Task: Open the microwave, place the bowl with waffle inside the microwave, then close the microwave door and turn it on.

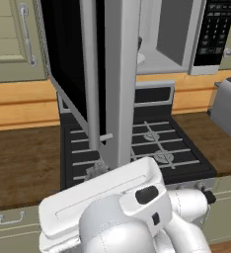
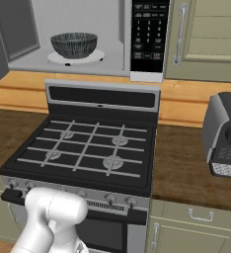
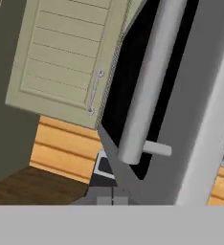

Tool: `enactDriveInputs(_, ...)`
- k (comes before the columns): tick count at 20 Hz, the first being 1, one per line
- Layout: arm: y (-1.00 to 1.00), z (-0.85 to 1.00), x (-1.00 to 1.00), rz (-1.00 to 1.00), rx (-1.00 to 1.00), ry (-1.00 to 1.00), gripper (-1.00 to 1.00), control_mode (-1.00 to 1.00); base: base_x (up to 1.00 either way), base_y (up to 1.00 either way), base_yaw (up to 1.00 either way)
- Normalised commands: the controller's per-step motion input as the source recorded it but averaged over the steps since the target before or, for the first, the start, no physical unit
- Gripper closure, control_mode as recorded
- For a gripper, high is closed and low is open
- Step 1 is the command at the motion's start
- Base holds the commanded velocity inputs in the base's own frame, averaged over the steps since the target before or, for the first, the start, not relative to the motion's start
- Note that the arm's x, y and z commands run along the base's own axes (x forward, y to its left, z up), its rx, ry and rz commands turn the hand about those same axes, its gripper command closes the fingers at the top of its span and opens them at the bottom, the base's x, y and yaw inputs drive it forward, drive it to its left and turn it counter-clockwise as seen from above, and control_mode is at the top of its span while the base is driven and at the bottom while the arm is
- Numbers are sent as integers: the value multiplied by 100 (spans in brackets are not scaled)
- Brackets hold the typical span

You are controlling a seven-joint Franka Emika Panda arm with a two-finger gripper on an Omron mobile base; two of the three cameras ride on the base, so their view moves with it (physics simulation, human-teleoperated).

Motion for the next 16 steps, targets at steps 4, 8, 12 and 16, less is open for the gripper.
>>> enactDriveInputs(4, 90, -46, 10, -6, -22, -2, 100, -100, 0, 0, 0)
enactDriveInputs(8, 60, -39, 59, -16, -14, 0, 100, -100, 0, 0, 0)
enactDriveInputs(12, 25, -24, 70, -16, -12, 0, 100, -100, 0, 0, 0)
enactDriveInputs(16, 2, -9, 63, -15, -15, -18, 100, -100, 0, 0, 0)
